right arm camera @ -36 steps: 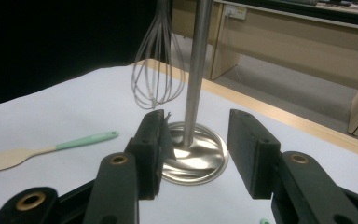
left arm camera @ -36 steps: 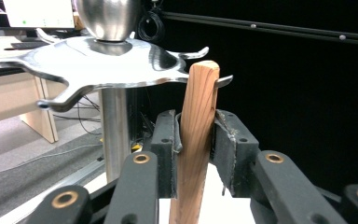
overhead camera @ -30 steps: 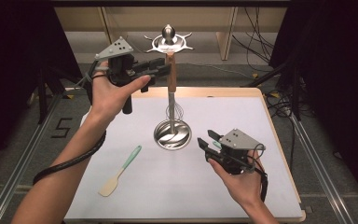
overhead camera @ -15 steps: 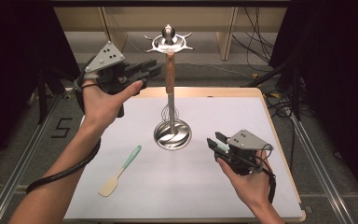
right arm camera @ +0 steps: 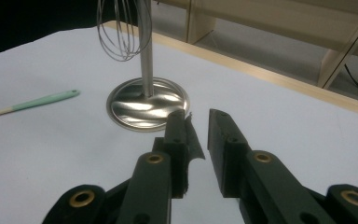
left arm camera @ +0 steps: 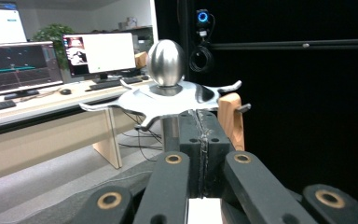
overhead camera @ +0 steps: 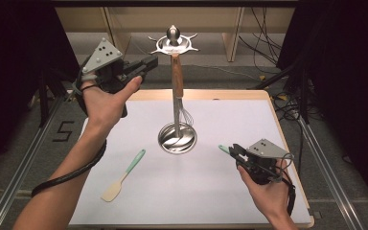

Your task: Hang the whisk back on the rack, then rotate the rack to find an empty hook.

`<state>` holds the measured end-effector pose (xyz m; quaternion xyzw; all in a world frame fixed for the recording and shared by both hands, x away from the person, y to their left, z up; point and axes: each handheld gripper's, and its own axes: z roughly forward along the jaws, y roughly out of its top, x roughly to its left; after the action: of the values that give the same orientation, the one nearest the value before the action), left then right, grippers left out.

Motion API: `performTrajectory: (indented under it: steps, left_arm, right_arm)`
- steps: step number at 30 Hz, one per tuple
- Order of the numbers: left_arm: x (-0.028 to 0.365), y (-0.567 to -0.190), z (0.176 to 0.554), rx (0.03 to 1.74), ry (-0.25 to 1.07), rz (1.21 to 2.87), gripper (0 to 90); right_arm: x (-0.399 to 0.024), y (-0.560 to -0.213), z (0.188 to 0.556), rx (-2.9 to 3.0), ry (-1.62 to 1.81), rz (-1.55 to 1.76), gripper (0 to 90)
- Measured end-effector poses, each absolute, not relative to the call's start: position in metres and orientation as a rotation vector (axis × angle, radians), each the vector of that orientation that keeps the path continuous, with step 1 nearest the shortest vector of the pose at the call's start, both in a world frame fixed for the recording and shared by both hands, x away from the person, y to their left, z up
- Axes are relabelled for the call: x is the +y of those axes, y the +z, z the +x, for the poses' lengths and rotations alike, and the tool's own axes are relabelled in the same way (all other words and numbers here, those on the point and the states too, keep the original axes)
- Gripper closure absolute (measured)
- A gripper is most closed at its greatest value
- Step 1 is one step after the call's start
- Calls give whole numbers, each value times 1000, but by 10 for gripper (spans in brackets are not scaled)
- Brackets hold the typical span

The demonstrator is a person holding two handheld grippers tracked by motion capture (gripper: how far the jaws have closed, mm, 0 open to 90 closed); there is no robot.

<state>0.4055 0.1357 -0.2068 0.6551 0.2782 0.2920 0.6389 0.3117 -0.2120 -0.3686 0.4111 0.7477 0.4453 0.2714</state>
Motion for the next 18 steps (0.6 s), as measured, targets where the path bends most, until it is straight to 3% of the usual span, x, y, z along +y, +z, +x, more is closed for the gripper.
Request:
performTrajectory:
  steps: [18]
  left_arm:
    - [128, -205, 421, 666, 686, 1463, 889]
  right_arm:
    - [-216, -372, 315, 2030, 1187, 1080, 778]
